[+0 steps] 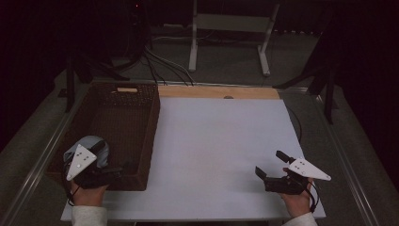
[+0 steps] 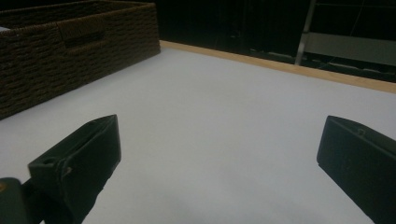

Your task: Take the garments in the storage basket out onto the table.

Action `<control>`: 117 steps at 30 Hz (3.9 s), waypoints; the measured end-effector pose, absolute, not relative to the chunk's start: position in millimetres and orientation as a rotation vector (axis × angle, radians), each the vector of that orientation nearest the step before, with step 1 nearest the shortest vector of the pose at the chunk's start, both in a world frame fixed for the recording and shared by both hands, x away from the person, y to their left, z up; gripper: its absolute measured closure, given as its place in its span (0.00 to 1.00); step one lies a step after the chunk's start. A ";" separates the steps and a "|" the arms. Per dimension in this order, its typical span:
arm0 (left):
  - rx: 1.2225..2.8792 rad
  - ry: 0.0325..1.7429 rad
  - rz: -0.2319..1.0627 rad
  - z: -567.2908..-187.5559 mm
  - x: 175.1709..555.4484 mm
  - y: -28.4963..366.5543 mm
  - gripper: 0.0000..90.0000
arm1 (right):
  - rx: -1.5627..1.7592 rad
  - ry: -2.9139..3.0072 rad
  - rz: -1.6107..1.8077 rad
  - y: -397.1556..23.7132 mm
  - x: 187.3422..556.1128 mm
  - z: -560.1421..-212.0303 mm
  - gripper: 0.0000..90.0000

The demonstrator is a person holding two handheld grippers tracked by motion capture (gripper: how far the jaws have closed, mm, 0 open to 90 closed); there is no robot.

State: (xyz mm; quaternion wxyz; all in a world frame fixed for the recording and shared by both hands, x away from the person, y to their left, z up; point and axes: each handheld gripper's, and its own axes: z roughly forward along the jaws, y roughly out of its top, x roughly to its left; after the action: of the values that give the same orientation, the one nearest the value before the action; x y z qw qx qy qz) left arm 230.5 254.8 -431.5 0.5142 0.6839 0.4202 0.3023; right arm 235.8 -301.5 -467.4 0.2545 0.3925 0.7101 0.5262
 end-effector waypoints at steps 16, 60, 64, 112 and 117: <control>1.636 1.024 0.723 -425.3 226.5 259.4 0.00 | 1.054 1.918 1.422 -298.8 234.8 -468.0 0.00; 1.719 1.015 0.703 -406.1 231.2 266.6 0.00 | 1.059 1.916 1.445 -295.1 235.9 -469.4 0.00; 1.732 1.017 0.702 -405.6 232.7 267.7 0.00 | 1.061 1.914 1.445 -295.5 235.6 -469.3 0.00; 1.871 1.069 0.727 -390.6 257.5 298.8 0.00 | 1.062 1.910 1.455 -295.3 235.2 -469.0 0.00; 1.877 1.074 0.729 -389.7 260.7 301.2 0.00 | 1.064 1.908 1.456 -295.6 235.3 -469.1 0.00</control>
State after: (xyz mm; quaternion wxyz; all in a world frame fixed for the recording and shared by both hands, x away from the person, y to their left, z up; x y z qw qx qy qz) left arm 260.7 301.2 -389.7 0.4166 0.7479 0.4276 0.2902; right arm 235.3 -295.6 -469.1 0.2554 0.3917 0.7027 0.5363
